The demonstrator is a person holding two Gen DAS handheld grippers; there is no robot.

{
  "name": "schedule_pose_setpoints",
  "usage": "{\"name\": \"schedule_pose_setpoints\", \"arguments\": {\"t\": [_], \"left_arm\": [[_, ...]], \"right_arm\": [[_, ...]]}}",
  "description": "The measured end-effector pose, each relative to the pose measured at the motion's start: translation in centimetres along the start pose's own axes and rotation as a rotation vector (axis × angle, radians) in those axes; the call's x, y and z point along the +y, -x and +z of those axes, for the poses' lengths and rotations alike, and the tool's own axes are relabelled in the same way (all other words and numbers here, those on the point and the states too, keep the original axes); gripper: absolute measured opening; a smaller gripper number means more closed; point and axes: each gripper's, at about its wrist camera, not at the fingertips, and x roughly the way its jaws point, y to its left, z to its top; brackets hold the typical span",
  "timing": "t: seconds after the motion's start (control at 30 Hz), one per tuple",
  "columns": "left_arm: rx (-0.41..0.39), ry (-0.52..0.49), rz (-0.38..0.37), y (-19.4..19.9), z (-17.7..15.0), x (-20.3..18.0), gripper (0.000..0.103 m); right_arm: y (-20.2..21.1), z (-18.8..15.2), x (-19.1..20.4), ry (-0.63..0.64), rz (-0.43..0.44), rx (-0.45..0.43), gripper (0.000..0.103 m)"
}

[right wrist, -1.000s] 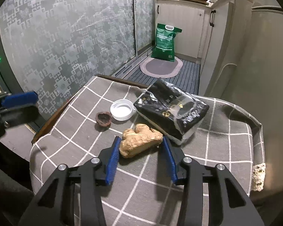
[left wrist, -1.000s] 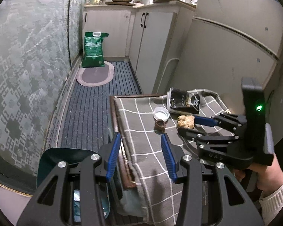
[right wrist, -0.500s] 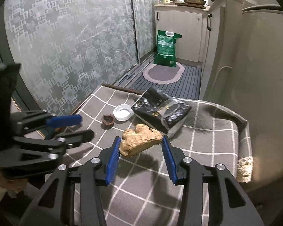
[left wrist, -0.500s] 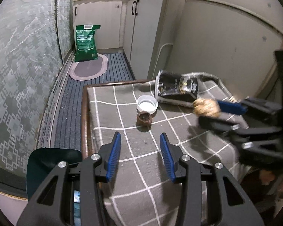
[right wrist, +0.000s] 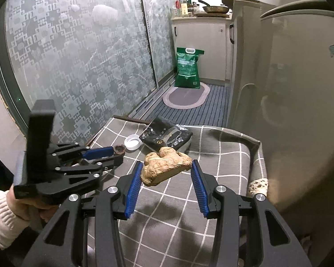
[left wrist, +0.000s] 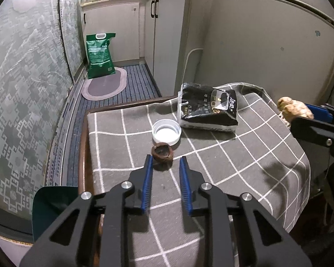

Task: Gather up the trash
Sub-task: 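Grasp the ginger root with the right gripper while the left grasps another brown shell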

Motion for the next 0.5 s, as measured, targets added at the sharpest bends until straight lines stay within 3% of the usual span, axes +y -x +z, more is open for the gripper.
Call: {"name": "schedule_pose_setpoints", "arguments": {"t": [0.2, 0.3, 0.37, 0.43, 0.5], "left_arm": [[-0.002, -0.007, 0.004, -0.30, 0.27, -0.17, 0.011], [-0.002, -0.004, 0.002, -0.31, 0.30, -0.23, 0.011], [0.001, 0.011, -0.006, -0.45, 0.41, -0.16, 0.016], [0.001, 0.031, -0.040, -0.45, 0.47, -0.11, 0.031], [0.000, 0.022, -0.032, -0.58, 0.61, -0.54, 0.030]], "right_arm": [[-0.14, 0.16, 0.17, 0.004, 0.004, 0.005, 0.044], [-0.25, 0.10, 0.43, 0.011, 0.006, 0.012, 0.044], [-0.24, 0.09, 0.63, 0.014, 0.009, 0.013, 0.044], [-0.17, 0.23, 0.77, 0.013, 0.010, 0.010, 0.044], [-0.12, 0.32, 0.80, 0.010, 0.011, 0.007, 0.044]]}}
